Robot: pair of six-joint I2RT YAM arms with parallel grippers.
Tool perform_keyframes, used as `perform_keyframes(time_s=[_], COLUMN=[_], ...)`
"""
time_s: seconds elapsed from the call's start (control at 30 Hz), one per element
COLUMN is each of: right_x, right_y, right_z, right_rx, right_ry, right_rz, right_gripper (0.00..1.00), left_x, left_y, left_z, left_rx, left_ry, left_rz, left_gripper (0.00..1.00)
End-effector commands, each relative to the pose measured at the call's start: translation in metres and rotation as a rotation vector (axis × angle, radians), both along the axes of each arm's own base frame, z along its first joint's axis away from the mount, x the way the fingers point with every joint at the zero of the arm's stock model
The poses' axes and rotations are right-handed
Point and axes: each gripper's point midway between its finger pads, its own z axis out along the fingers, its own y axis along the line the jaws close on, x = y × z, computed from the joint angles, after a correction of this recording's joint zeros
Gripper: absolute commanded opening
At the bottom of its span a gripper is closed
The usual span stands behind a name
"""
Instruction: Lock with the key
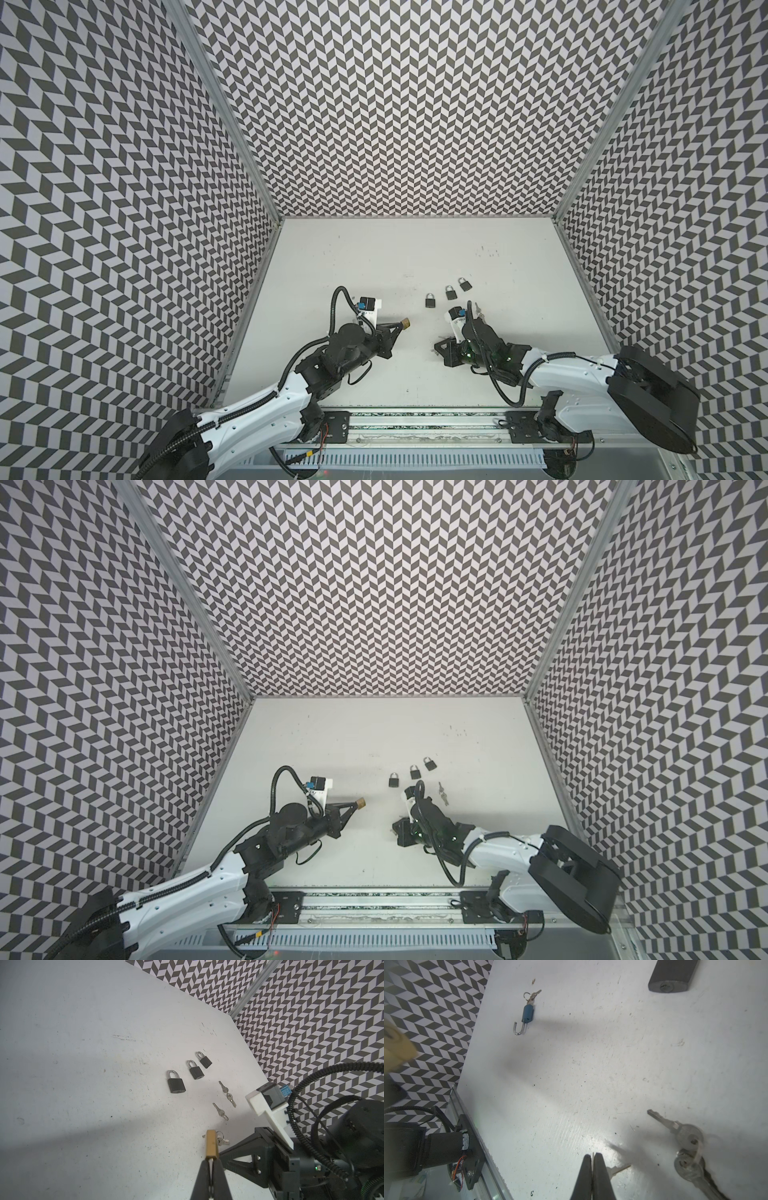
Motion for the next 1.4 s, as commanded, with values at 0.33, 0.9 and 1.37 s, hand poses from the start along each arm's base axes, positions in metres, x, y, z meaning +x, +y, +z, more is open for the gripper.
perform_keyframes(time_s=[0.33,0.9,1.37], right_x=[0.011,0.009,-0.047], right_y=[0.019,0.016,0.038], right_z=[0.002,0.131,0.231], right_rx=[0.01,0.176,0.287], right_ry=[-0.036,-0.403,-0.426], right_rz=[0.017,0.122,0.567], right_gripper=[0.06,0.38,0.66], left_x=[0.0,-0.034,-0.093], left_y=[0.0,-0.005,-0.022], left_z=[0.01,0.067,0.113], left_rx=[-0.049,-0.198,-0.289], left_ry=[-0.015,-0.247,-0.468], left_rz=[0.006,-0.243,-0.604], left_gripper=[0.0,0.0,0.0])
